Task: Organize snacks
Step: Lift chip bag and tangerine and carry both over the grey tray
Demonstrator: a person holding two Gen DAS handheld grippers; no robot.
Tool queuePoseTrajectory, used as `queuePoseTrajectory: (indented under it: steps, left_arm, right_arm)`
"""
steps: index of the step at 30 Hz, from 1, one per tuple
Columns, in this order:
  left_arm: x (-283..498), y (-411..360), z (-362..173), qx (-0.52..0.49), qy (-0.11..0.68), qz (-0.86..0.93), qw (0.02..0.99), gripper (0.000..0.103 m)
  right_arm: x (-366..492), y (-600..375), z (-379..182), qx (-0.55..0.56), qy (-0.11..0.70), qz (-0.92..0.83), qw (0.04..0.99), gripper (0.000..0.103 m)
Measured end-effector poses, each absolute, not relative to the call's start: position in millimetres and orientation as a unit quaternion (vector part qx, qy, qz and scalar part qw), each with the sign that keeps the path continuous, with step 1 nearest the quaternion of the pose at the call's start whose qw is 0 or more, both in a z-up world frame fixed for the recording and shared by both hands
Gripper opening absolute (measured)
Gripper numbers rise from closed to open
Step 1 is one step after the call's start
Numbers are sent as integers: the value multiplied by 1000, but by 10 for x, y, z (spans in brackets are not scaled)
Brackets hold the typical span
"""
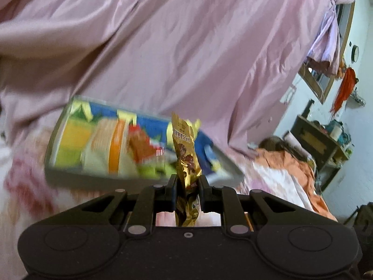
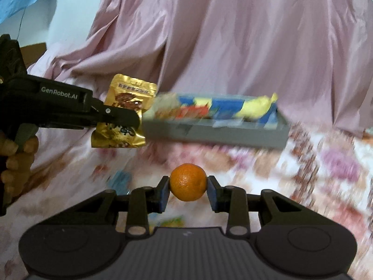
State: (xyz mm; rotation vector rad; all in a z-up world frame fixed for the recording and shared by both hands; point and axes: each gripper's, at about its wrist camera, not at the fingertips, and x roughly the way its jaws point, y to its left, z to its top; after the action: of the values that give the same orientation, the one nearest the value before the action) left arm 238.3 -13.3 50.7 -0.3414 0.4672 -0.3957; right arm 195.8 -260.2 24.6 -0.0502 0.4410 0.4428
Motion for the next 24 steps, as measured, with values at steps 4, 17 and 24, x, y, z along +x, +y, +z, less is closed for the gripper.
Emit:
queuePoseTrajectory:
  steps: [4,17,24]
  left_arm:
    - [2685,-184,644,-173,221,-189,941,19]
    - [3322,-376,509,-169,256,-178,935,19]
    - [3445,-385,394,-171,267,-161,934,19]
  right_arm:
    - [2257,-2710,416,-25,202,198,959,38]
    - [3157,-2780,424,50,206,115,971,38]
    - [3189,-2765,288,30,218,111,969,39]
